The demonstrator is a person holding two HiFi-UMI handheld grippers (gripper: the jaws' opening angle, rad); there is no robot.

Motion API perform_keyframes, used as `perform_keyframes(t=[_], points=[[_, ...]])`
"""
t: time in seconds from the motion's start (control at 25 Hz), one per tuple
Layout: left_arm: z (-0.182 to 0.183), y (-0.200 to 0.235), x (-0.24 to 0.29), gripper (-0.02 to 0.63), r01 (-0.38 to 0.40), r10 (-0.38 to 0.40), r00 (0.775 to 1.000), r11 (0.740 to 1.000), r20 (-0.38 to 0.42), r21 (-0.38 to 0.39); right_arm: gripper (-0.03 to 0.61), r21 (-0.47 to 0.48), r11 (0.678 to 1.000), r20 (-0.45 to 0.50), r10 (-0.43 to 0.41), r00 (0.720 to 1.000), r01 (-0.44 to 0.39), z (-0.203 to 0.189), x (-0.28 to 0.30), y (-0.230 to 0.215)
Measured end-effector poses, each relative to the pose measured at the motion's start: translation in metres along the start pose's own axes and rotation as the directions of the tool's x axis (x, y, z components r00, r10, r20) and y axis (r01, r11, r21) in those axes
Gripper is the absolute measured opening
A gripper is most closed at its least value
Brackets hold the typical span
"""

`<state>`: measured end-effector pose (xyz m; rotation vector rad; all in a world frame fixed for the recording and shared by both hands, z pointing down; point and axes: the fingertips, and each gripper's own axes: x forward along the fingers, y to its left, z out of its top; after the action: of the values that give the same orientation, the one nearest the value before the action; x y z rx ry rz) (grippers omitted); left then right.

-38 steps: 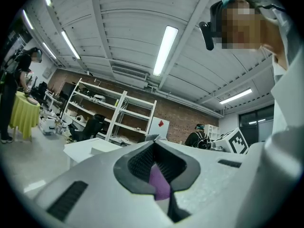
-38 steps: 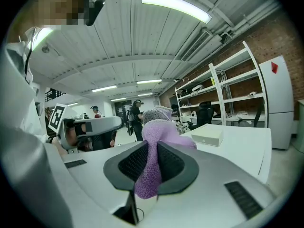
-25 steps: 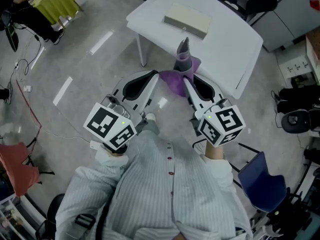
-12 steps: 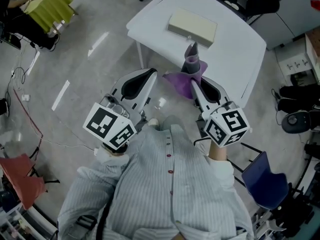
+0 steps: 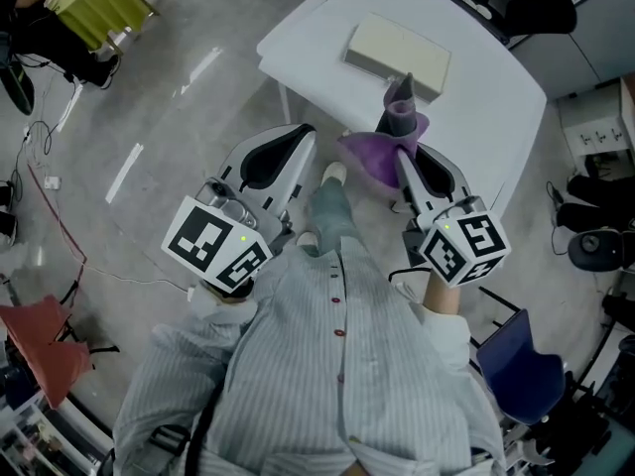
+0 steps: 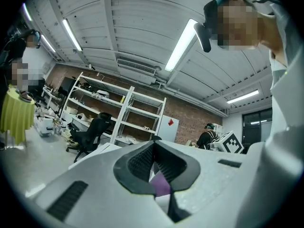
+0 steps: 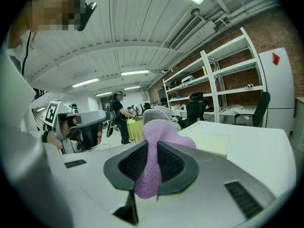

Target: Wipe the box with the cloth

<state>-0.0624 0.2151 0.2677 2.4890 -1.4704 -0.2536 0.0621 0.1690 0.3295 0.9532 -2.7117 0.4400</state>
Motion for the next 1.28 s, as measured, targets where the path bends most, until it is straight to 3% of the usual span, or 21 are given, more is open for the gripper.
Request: perform_keyframes(t=[0.72,1.28], points=[[0.036,0.112,0.188,0.009,0.002,-0.002,0.999,1.0,-0.038,-0.008,0.055,0.044,0.999,-0.031,-0.027,0.999,0.028,0.081,0.134,-0.16],[0.013,0.16,0.287,0.009,0.034,-0.036,0.992,0.999,-0.12,-0.015,0.055,0.046,0.997,-0.011,-0.068,0.998,0.069,0.109,0.181,-0.248]])
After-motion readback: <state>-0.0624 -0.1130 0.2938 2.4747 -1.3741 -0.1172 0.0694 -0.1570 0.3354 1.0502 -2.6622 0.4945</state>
